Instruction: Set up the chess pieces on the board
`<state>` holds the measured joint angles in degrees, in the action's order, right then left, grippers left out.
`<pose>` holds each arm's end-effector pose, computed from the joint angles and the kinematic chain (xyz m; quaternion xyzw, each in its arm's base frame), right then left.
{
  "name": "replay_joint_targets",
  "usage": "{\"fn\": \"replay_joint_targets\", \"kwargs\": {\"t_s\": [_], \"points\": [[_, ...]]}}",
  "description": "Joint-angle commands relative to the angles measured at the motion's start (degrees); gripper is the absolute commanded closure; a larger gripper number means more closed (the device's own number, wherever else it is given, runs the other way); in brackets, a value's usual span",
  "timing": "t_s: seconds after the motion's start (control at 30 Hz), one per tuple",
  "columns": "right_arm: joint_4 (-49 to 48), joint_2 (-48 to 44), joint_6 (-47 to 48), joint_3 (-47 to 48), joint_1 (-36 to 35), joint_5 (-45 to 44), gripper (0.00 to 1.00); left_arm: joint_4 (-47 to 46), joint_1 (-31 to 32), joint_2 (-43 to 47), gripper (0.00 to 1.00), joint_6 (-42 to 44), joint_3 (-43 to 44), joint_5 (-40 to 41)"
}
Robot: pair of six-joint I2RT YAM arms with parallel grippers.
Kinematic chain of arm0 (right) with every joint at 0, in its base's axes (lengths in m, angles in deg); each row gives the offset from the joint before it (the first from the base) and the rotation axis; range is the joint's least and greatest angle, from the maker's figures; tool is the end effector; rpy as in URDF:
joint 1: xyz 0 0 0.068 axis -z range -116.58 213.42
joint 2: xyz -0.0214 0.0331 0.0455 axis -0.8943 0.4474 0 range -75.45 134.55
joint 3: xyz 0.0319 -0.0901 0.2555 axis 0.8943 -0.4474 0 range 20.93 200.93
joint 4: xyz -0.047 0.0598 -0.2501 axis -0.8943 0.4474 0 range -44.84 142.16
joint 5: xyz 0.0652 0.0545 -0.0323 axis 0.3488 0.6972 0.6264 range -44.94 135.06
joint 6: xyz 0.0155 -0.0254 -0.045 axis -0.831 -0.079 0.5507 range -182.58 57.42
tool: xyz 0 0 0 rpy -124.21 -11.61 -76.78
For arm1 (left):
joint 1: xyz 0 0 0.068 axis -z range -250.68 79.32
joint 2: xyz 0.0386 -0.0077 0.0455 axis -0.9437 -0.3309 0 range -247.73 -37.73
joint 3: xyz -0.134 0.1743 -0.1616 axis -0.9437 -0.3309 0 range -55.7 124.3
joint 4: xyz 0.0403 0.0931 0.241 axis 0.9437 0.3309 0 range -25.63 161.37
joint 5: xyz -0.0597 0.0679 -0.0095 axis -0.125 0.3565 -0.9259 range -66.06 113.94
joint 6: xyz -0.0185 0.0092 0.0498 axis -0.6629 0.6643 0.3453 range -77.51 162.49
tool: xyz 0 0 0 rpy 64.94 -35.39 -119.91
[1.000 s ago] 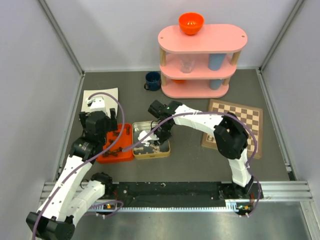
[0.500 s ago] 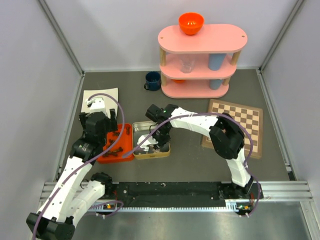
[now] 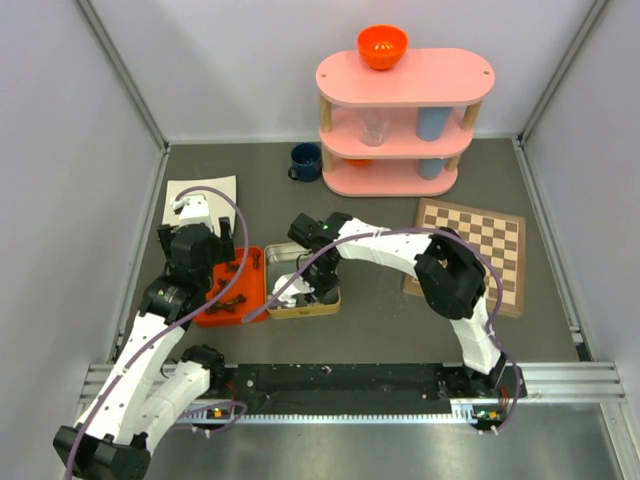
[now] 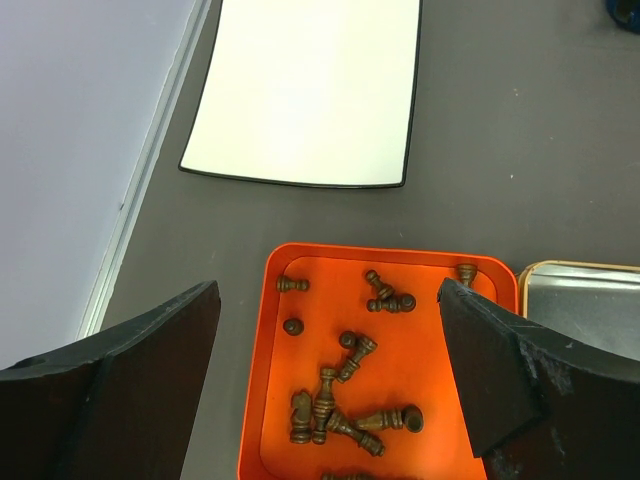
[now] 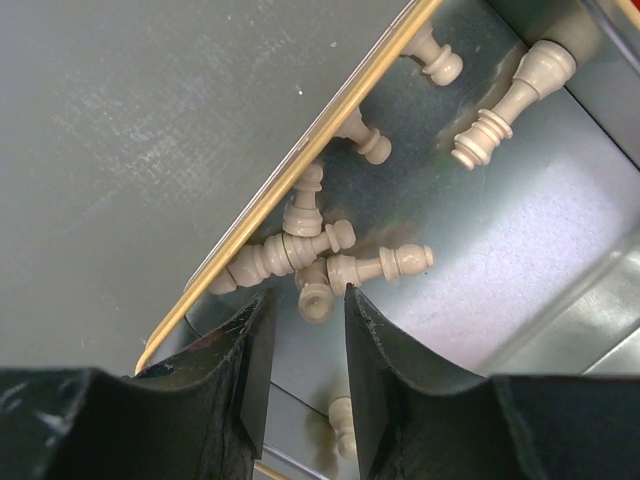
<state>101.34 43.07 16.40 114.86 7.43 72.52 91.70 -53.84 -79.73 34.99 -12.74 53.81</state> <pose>0.2161 0.3497 0.1939 -0.9018 0.3532 0.2163 0.1237 0.1599 -0.0298 0.3076 -0.0687 0.8294 0.1067 0.5441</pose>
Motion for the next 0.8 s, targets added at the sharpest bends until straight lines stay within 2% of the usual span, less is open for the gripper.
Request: {"fn": "replay_joint_targets", "kwargs": {"t_s": [0.0, 0.13, 0.33, 0.43, 0.77], "points": [[0.9, 1.3, 0.5, 0.9, -1.1, 1.2, 0.67, -2.6, -0.4, 0.9, 0.05, 0.4, -0.2, 0.1], [0.9, 1.5, 0.2, 0.9, -1.1, 0.7, 0.72, -2.6, -0.5, 1.0, 0.05, 0.4, -0.2, 0.0], [1.0, 1.2, -1.1, 1.5, -1.1, 0.2, 0.88, -2.8, -0.5, 1.1, 0.05, 0.3, -0.2, -0.2], [0.9, 0.9, -3.3, 2.7, -1.1, -0.8, 0.92, -2.7, -0.5, 1.3, 0.05, 0.3, -0.2, -0.2], [0.9, -1.5, -13.5, 8.1, 2.7, 2.1, 0.95, -2.7, -0.6, 1.7, 0.05, 0.3, -0.3, -0.9]]}}
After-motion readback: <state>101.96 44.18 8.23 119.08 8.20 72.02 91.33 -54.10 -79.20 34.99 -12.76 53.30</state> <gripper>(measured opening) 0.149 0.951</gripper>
